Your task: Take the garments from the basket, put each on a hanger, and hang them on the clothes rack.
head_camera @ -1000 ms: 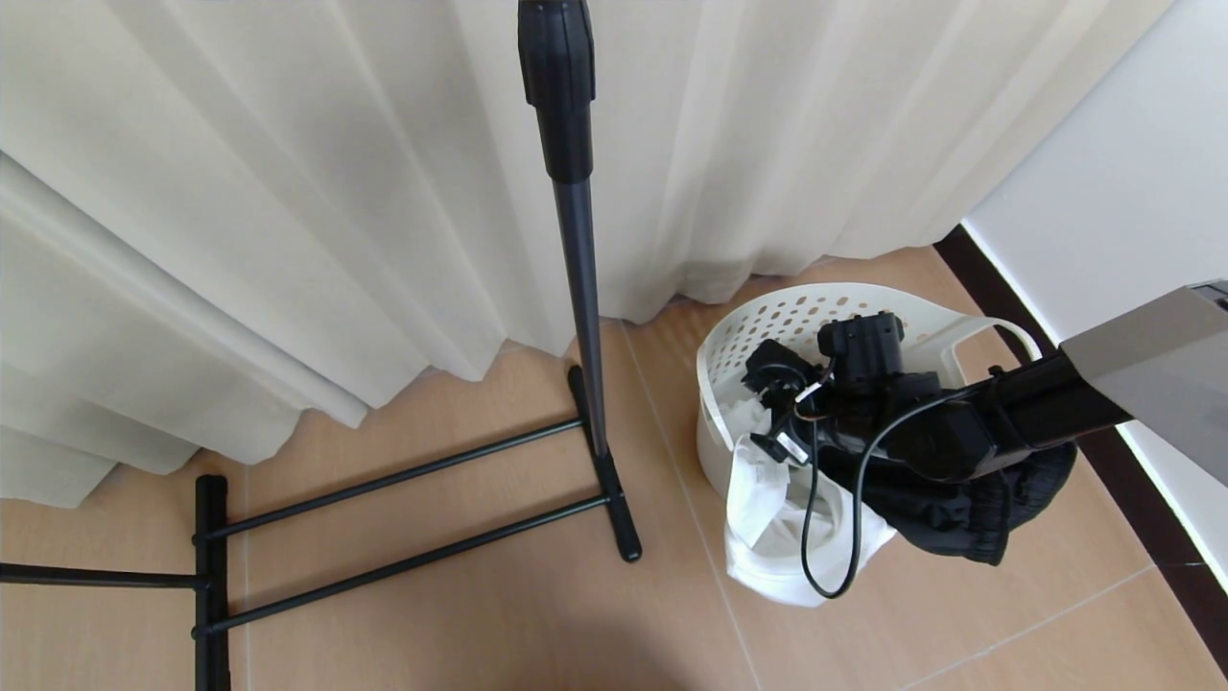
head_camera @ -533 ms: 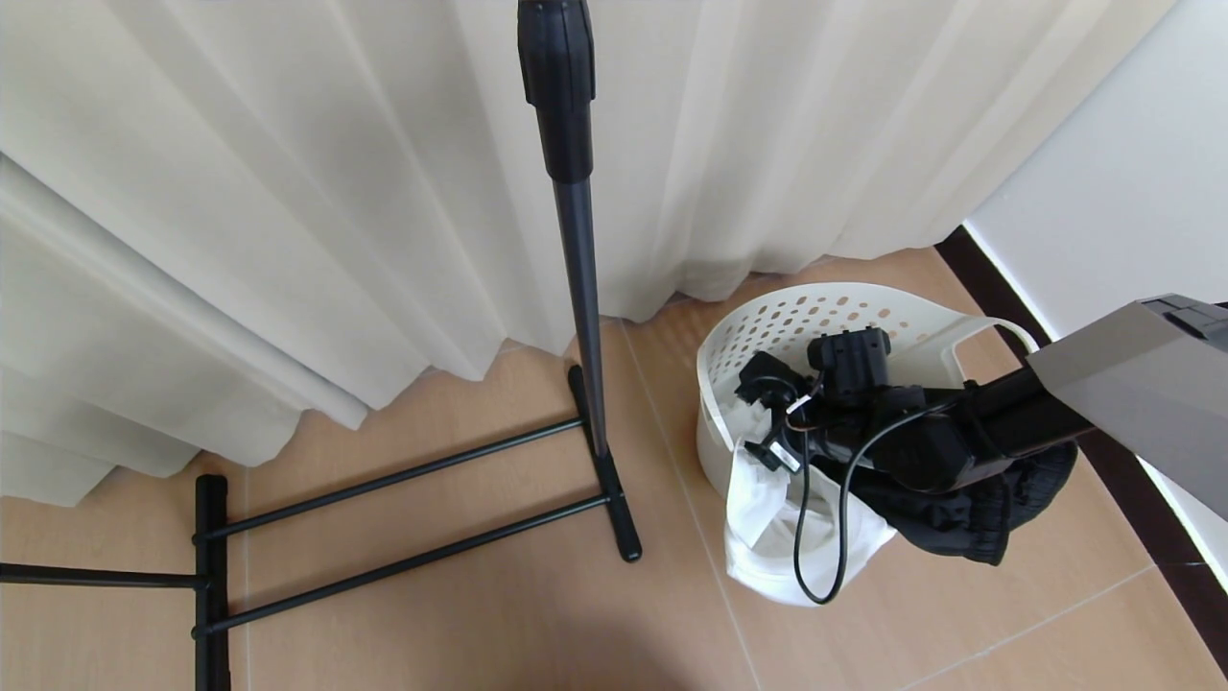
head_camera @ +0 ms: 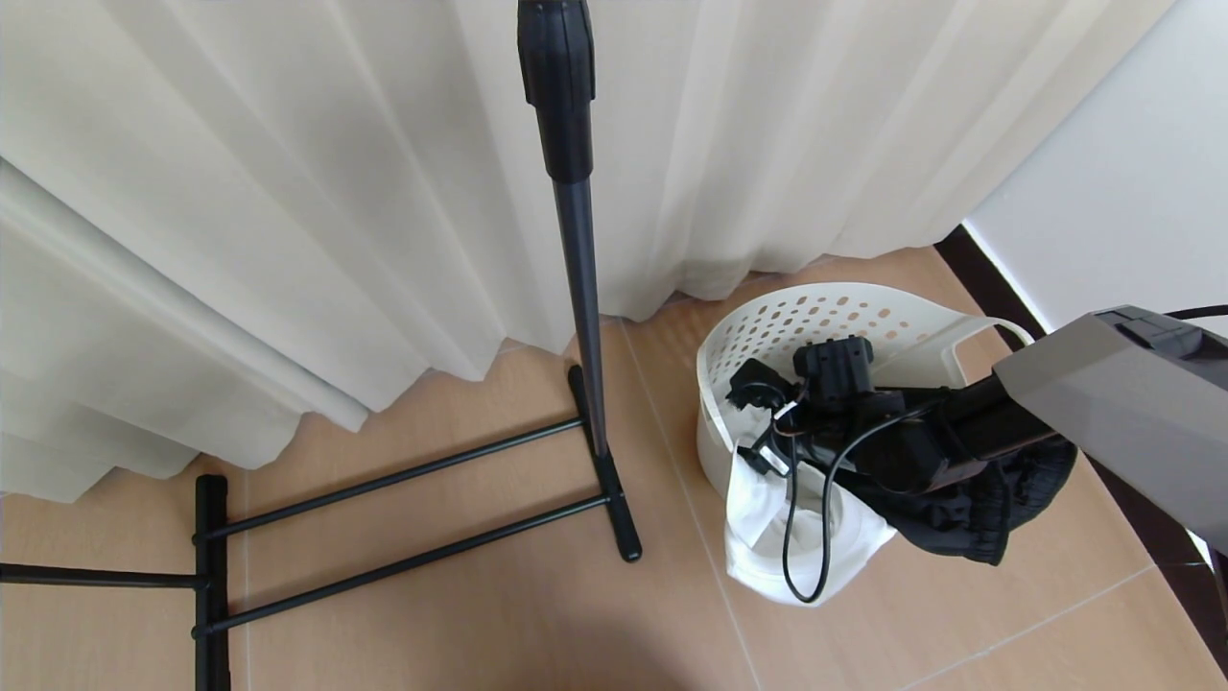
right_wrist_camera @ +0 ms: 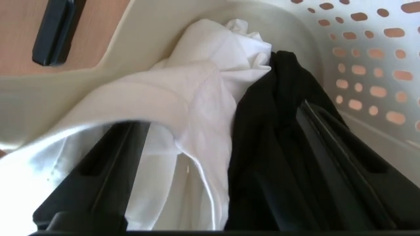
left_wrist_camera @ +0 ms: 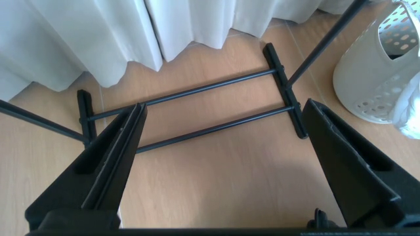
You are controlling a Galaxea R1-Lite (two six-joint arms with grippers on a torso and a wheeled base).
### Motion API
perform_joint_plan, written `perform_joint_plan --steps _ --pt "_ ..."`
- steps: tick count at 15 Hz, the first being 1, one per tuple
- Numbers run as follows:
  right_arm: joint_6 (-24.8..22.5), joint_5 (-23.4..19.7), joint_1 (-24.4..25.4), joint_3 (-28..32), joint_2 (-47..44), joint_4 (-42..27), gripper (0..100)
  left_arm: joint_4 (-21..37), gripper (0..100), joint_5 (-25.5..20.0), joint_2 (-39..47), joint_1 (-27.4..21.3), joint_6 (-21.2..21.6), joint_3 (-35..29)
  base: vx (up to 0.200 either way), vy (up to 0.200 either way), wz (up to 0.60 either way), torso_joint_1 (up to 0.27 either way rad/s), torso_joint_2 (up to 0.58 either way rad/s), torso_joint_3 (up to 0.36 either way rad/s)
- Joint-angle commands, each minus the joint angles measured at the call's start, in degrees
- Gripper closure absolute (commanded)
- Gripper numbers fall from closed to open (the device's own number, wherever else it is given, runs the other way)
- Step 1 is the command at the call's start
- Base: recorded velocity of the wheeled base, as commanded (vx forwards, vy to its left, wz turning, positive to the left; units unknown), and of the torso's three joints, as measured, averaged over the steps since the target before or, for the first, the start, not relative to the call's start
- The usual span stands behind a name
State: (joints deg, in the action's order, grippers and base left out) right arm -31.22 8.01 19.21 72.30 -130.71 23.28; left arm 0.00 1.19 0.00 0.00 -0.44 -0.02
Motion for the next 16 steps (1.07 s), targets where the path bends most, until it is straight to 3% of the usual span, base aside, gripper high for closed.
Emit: perform_joint_plan --steps 1,4,8,10,13,16 --pt "0.63 -0.01 0.04 1.09 -1.48 0.01 100 0.0 0 0.04 0.0 0.0 0.0 0.02 0.0 0.0 0.0 0.0 0.0 0.0" --pt "3.27 -2.3 0.04 1.44 -2.18 0.45 100 0.0 0 0.04 0.0 0.0 0.0 0.02 0.0 0.0 0.0 0.0 0.0 0.0" --pt "6.52 -5.46 0.04 -4.36 -0.95 9.41 100 0.0 0 0.04 0.0 0.0 0.0 0.02 0.0 0.0 0.0 0.0 0.0 0.0" --pt "7.75 -5.64 -0.05 -9.2 1.95 13.19 100 0.0 0 0.04 0.0 0.0 0.0 0.02 0.0 0.0 0.0 0.0 0.0 0.0" --pt "11.36 -5.55 -0.32 -22.38 12.14 22.24 100 0.0 0 -0.05 0.0 0.0 0.09 0.02 0.0 0.0 0.0 0.0 0.0 0.0" --pt "14.08 -5.28 -0.05 -34.51 25.33 26.02 100 0.0 0 -0.05 0.0 0.0 0.09 0.02 0.0 0.0 0.0 0.0 0.0 0.0"
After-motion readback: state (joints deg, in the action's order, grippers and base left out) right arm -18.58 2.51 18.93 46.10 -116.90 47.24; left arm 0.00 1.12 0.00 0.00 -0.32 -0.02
